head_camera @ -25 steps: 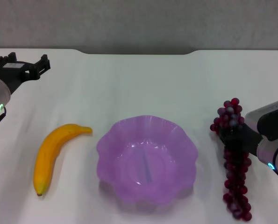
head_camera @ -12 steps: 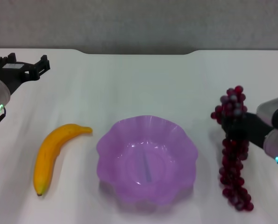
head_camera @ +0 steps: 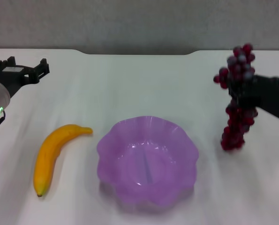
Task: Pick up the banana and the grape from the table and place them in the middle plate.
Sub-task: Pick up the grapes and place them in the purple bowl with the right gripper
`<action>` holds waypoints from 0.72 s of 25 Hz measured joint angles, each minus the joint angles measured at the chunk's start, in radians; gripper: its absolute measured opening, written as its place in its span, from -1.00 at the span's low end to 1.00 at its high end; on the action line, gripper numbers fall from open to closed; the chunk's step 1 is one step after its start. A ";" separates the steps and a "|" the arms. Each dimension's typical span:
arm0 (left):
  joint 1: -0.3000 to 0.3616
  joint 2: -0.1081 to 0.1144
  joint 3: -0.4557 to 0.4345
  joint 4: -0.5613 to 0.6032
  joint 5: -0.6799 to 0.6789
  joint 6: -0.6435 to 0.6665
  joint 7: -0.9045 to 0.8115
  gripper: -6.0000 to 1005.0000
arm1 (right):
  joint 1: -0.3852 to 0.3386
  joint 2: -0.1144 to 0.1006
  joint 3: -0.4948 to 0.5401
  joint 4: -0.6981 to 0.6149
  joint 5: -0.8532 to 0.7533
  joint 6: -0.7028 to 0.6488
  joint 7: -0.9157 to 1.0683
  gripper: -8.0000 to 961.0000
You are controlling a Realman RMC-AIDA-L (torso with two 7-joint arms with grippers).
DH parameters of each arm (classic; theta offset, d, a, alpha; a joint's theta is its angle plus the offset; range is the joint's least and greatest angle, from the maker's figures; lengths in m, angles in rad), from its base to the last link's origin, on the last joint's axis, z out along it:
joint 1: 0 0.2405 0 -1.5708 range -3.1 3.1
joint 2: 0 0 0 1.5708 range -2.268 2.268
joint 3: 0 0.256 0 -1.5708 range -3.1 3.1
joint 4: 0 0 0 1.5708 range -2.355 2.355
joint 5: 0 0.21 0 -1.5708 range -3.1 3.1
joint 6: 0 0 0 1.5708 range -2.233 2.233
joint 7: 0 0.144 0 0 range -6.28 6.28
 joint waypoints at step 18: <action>-0.028 -0.001 0.005 0.019 -0.001 0.000 0.000 0.75 | 0.014 0.020 0.229 -0.214 0.282 0.283 -0.299 -0.39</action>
